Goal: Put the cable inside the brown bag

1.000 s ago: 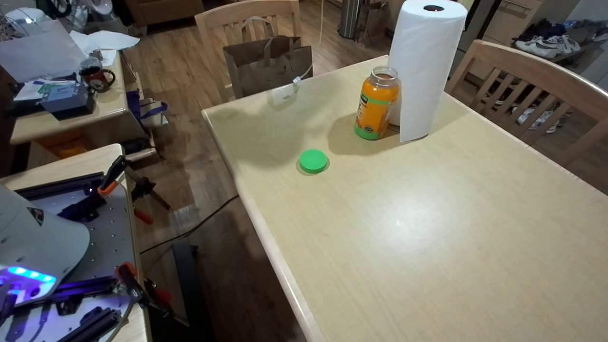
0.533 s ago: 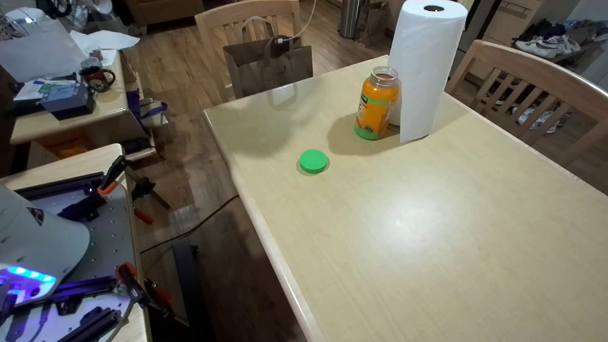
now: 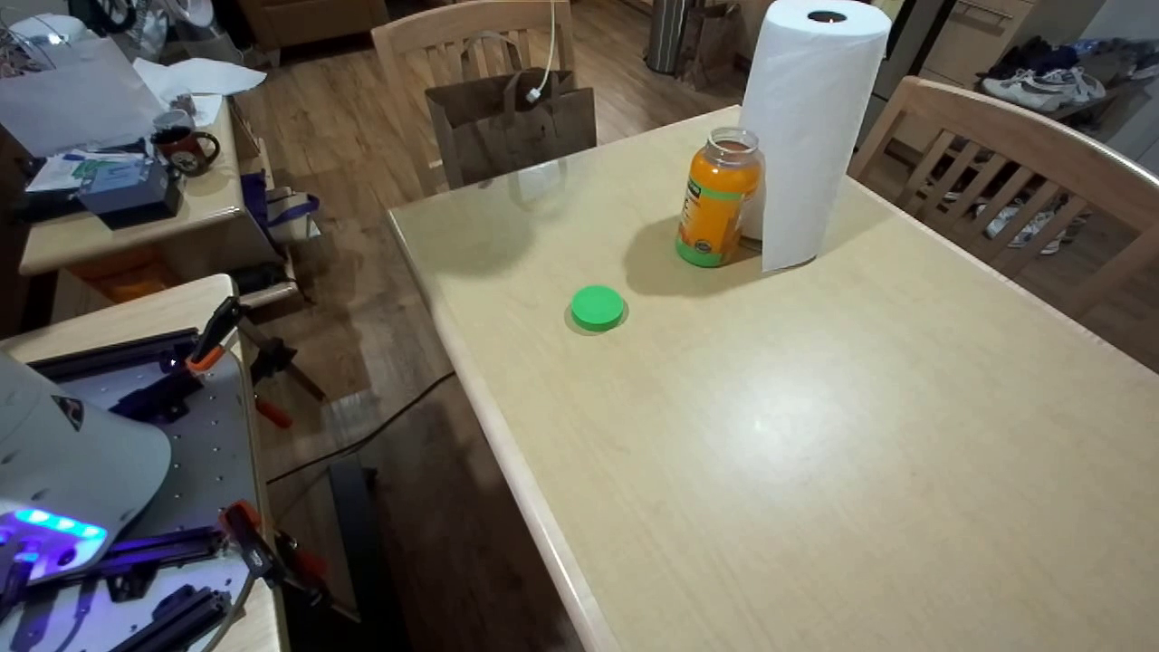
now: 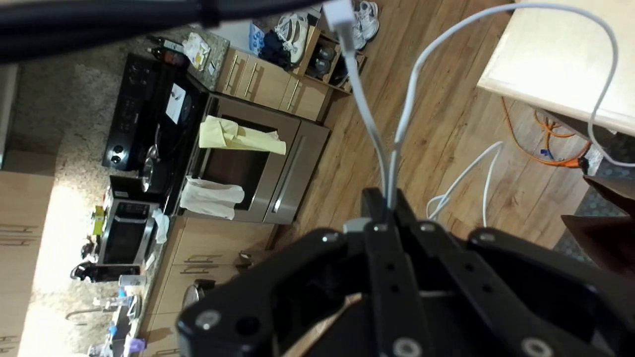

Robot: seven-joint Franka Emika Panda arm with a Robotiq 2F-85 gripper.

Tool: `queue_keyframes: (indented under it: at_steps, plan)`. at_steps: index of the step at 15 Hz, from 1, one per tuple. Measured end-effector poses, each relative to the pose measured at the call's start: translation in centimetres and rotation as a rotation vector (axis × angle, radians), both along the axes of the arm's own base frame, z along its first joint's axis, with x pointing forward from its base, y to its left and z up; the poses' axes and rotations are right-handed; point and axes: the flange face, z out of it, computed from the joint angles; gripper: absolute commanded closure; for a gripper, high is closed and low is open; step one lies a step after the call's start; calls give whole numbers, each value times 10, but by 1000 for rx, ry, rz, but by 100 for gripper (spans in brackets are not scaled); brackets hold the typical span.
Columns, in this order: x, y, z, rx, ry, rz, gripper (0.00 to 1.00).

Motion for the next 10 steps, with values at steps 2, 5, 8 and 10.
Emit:
queue_keyframes:
  at_steps: [2, 5, 8, 10]
  plan:
    - [-5, 15, -7, -15, 0, 29, 99]
    - [-16, 35, -10, -36, -18, 61, 99]
    - [-29, 50, -8, -55, -49, 78, 99]
    - [-37, 57, -5, -60, -64, 85, 99]
